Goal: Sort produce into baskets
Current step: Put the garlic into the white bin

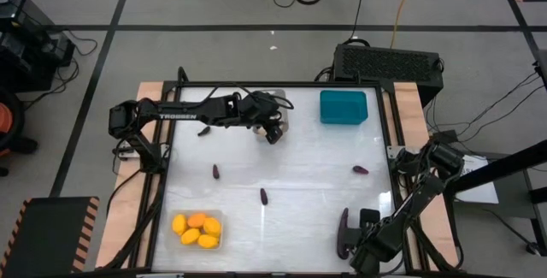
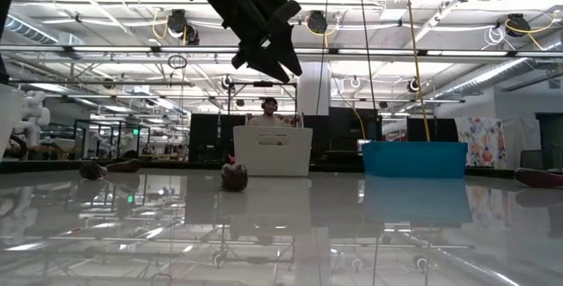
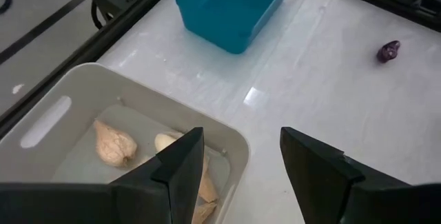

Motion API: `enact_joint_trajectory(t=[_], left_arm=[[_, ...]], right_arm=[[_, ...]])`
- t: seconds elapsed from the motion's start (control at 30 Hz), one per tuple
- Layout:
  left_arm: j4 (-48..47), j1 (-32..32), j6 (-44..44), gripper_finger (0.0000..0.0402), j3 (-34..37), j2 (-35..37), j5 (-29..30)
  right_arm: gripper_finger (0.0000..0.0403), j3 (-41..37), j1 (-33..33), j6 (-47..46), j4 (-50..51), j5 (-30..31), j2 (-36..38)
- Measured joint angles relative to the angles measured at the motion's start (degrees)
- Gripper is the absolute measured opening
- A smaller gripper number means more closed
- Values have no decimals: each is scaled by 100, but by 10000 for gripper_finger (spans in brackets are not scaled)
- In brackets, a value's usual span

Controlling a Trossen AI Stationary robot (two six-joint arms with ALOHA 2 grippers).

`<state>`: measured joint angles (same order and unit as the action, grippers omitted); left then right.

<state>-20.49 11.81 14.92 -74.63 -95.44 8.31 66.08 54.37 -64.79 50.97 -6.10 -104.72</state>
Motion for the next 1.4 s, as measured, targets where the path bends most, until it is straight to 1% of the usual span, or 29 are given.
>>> enact_joint_trajectory(t=[0.17, 0.27, 0.37, 0.43, 0.5, 0.57, 0.63, 0.67, 0.73, 0.8, 0.87, 0.9, 0.97, 1.07, 1.17, 1.27, 1.4], left_arm=[[-33, -6, 127, 200, -1, 106, -87], [-241, -6, 131, 200, -71, 336, -91], [-556, -33, 195, 200, -102, 651, -91], [-814, -71, 370, 200, -101, 899, -91], [-1159, -144, 551, 200, -102, 1139, -35], [-1482, -268, 705, 200, -101, 1329, 172], [-1862, -447, 732, 200, -101, 1406, 514], [-2050, -553, 770, 200, -102, 1407, 705], [-2580, -745, 1032, 200, -101, 1386, 1052], [-2943, -938, 1376, 200, -66, 1338, 1214], [-2992, -1163, 1695, 200, 80, 1290, 1265], [-3016, -1298, 1844, 200, 198, 1276, 1261], [-2915, -1575, 2094, 200, 412, 1272, 1208], [-2918, -1985, 2532, 200, 690, 1290, 1120], [-2919, -2392, 3086, 200, 858, 1279, 1039], [-2888, -2749, 3523, 200, 870, 1281, 1022], [-2852, -3070, 4048, 200, 870, 1281, 1266]], right_arm=[[227, -2, -25, 42, 345, 65, 439], [205, -2, -58, 42, 630, 415, 898], [201, -2, -183, 63, 949, 887, 1496], [205, 0, -365, 156, 1147, 1370, 1919], [212, -2, -628, 329, 1306, 2088, 2358], [215, 0, -995, 696, 1266, 2854, 2767], [215, 0, -1477, 1224, 1143, 3496, 3092], [215, 0, -1767, 1579, 1042, 3704, 3214], [216, 0, -2413, 2474, 668, 3921, 3364], [216, 0, -3084, 3470, 187, 3903, 3396], [216, 0, -3722, 4354, -466, 3751, 3358], [216, 0, -4035, 4740, -812, 3565, 3302], [216, 0, -4626, 5436, -1491, 2984, 3143], [216, 0, -5346, 6144, -2376, 2271, 2804], [216, 0, -5926, 6384, -3143, 1975, 2369], [216, 0, -6354, 6339, -3700, 1914, 1906], [218, 0, -6740, 6247, -4130, 1750, 1358]])
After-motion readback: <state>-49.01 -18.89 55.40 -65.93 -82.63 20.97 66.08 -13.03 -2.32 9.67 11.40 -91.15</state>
